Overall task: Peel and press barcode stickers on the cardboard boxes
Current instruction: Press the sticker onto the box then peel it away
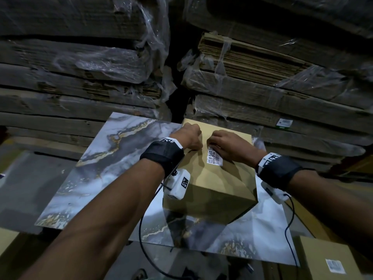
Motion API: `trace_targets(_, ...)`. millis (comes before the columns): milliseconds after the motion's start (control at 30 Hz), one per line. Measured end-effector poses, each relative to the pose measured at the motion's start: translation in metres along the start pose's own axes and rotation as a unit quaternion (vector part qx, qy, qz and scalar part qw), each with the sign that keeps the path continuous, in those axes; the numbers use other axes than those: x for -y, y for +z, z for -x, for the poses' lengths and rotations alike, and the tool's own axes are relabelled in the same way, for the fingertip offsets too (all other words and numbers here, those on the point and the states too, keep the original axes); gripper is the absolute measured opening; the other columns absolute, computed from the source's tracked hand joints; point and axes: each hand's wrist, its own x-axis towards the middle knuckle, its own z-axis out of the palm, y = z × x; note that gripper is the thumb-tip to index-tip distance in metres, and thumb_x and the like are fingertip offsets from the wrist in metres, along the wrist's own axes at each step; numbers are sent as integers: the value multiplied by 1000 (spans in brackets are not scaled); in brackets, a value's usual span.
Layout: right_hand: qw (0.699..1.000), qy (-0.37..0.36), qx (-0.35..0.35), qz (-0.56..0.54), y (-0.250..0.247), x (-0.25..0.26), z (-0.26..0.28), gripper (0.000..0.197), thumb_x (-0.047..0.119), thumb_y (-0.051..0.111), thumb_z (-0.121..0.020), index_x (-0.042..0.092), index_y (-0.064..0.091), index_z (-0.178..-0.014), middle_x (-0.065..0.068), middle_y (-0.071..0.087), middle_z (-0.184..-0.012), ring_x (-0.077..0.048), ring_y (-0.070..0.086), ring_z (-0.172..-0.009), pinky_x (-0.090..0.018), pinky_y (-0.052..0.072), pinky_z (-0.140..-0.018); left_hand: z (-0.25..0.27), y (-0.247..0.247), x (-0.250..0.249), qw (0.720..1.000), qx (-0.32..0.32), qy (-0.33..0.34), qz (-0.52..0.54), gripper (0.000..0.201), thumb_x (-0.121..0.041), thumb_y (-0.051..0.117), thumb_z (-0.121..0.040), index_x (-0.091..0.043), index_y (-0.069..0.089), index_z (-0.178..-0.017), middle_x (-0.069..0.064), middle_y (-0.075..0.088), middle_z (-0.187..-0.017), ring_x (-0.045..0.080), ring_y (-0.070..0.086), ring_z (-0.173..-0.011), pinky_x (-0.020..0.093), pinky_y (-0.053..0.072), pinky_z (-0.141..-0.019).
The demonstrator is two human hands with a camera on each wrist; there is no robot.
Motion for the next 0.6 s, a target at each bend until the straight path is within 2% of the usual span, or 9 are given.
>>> trace_targets(67, 999, 6, 19, 25, 5, 3, -1, 21, 27, 46, -105, 10, 59, -109, -8, 56, -97, -26, 51, -82, -45, 49, -68, 1, 0, 0, 1000, -1, -2, 1, 40, -41, 56, -71, -22, 57, -106, 8, 55, -116, 31, 58, -109, 42, 53, -93)
trace_targets(167, 997, 12, 64, 41, -6, 5, -6, 16, 23, 48, -105, 9, 55, -108, -8, 52, -97, -24, 47, -82, -41, 45, -71, 1, 1, 1, 1000, -9, -3, 8, 48, -39, 63, -77, -19, 59, -120, 9, 55, -121, 31, 56, -114, 43, 52, -96)
trace_targets(267, 991, 3, 127, 50, -22, 7, -13, 14, 17, 52, -102, 4, 56, -107, -11, 54, -99, -27, 52, -85, -29, 32, -69, 1, 1, 1, 1000, -5, 3, 12, 67, -41, 62, -69, -20, 56, -132, 9, 53, -126, 31, 54, -118, 45, 51, -98)
trace_targets(333, 986, 19, 153, 59, -28, 10, -19, 14, 17, 50, -102, 4, 57, -107, -10, 55, -100, -27, 53, -86, -25, 26, -68, 2, 0, -1, 1000, -1, 11, 5, 71, -45, 55, -59, -20, 59, -126, 9, 53, -124, 31, 54, -116, 43, 52, -94)
trace_targets(400, 984, 37, 163, 64, -29, 12, -25, 16, 18, 48, -102, 5, 57, -103, -11, 57, -97, -28, 52, -82, -29, 29, -68, 2, 0, -1, 1000, 2, 8, -3, 58, -45, 54, -57, -21, 59, -109, 9, 54, -120, 31, 55, -112, 39, 51, -87)
trace_targets(467, 982, 51, 170, 64, -31, 16, -27, 14, 18, 49, -99, 7, 57, -97, -10, 58, -91, -25, 49, -75, -33, 33, -65, 3, -1, 1, 1000, 2, 4, -3, 40, -43, 61, -62, -24, 53, -96, 9, 54, -117, 30, 55, -109, 38, 50, -82)
trace_targets(567, 985, 57, 159, 29, -33, 14, -24, 7, 13, 56, -89, 11, 56, -96, -4, 60, -85, -23, 52, -73, -34, 39, -61, 4, 1, 4, 1000, -8, 10, 15, 31, -34, 67, -73, -22, 50, -95, 10, 54, -118, 30, 54, -110, 37, 48, -80)
trace_targets(600, 988, 62, 144, 1, -32, 11, -21, 16, 11, 59, -85, 14, 53, -100, -2, 61, -83, -22, 55, -72, -35, 43, -60, 4, 2, 5, 1000, -11, 13, 22, 31, -32, 67, -74, -21, 50, -97, 10, 54, -119, 30, 54, -111, 37, 47, -80)
